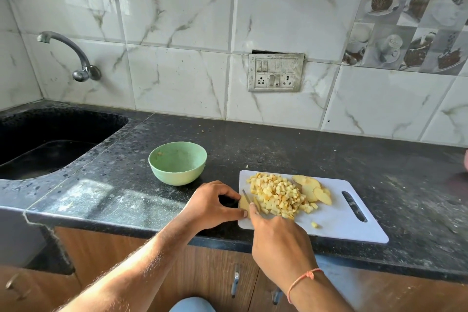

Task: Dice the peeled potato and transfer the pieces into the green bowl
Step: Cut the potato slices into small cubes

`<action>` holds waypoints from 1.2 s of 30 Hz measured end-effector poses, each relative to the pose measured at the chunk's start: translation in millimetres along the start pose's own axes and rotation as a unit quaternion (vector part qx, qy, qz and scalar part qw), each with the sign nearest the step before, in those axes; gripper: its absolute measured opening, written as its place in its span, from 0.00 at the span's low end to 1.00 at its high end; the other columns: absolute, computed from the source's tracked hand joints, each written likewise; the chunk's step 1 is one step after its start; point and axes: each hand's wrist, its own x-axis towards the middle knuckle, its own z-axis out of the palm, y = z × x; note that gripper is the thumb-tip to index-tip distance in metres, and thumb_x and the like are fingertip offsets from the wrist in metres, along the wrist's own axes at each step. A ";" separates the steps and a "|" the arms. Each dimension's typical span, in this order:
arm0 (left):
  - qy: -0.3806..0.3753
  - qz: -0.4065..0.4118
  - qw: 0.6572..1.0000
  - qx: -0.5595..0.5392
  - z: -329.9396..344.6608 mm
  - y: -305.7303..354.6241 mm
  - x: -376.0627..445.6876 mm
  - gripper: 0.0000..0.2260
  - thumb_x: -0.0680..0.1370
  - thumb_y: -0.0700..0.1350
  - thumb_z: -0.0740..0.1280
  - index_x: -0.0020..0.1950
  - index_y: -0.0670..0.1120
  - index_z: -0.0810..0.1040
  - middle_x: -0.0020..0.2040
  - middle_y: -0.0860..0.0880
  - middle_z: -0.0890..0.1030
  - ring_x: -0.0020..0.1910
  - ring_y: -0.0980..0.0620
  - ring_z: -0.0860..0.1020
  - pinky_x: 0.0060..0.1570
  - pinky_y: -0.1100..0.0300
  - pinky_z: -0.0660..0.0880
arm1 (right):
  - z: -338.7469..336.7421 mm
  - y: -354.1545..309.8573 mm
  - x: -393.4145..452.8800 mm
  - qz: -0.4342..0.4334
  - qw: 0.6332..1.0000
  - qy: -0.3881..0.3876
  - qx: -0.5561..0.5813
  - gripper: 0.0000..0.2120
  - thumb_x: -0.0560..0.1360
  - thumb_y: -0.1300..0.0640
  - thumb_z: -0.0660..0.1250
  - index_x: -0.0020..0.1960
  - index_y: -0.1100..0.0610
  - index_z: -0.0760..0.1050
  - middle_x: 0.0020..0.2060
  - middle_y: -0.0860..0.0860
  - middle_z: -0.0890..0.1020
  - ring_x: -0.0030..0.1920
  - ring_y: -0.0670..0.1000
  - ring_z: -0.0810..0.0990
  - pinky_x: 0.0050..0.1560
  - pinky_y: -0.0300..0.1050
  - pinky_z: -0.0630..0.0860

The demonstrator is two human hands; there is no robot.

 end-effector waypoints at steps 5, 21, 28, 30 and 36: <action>-0.002 -0.010 1.000 -0.005 -1.2 2.3 -0.8 0.18 0.64 0.64 0.83 0.50 0.59 0.87 0.51 0.61 0.82 0.51 0.64 0.79 0.51 0.66 0.77 | -2.0 7.0 -0.1 -0.016 1.000 -0.004 -0.002 0.31 0.81 0.61 0.55 0.83 0.48 0.57 0.44 0.53 0.83 0.43 0.55 0.81 0.39 0.50 0.77; -0.008 -0.029 0.999 -0.011 -4.2 10.1 -4.9 0.16 0.65 0.60 0.84 0.49 0.59 0.87 0.53 0.60 0.81 0.49 0.63 0.79 0.40 0.74 0.70 | -23.2 21.7 -72.3 0.027 0.997 -0.071 0.020 0.32 0.84 0.51 0.53 0.83 0.38 0.42 0.43 0.50 0.80 0.40 0.53 0.77 0.41 0.46 0.70; -0.005 -0.017 1.000 -0.006 -4.7 7.5 -6.8 0.15 0.66 0.60 0.84 0.48 0.58 0.87 0.52 0.59 0.81 0.48 0.63 0.79 0.40 0.73 0.70 | -21.4 10.2 -54.0 0.009 1.000 0.010 0.024 0.29 0.85 0.52 0.53 0.84 0.45 0.50 0.34 0.47 0.78 0.33 0.48 0.78 0.33 0.46 0.75; -0.005 -0.005 1.000 0.001 -4.7 6.0 -7.2 0.14 0.68 0.60 0.82 0.49 0.58 0.87 0.52 0.60 0.81 0.50 0.64 0.79 0.44 0.71 0.71 | -17.1 4.0 -42.3 0.008 1.000 0.013 0.011 0.28 0.85 0.54 0.54 0.84 0.46 0.52 0.35 0.48 0.77 0.34 0.49 0.77 0.33 0.45 0.75; -0.001 -0.004 1.000 -0.001 -4.1 3.2 -5.1 0.11 0.69 0.60 0.82 0.47 0.59 0.87 0.51 0.60 0.81 0.49 0.64 0.79 0.44 0.71 0.71 | -10.2 -7.6 -19.5 -0.004 0.999 0.021 -0.025 0.29 0.83 0.58 0.55 0.83 0.49 0.57 0.47 0.53 0.83 0.44 0.55 0.82 0.37 0.47 0.71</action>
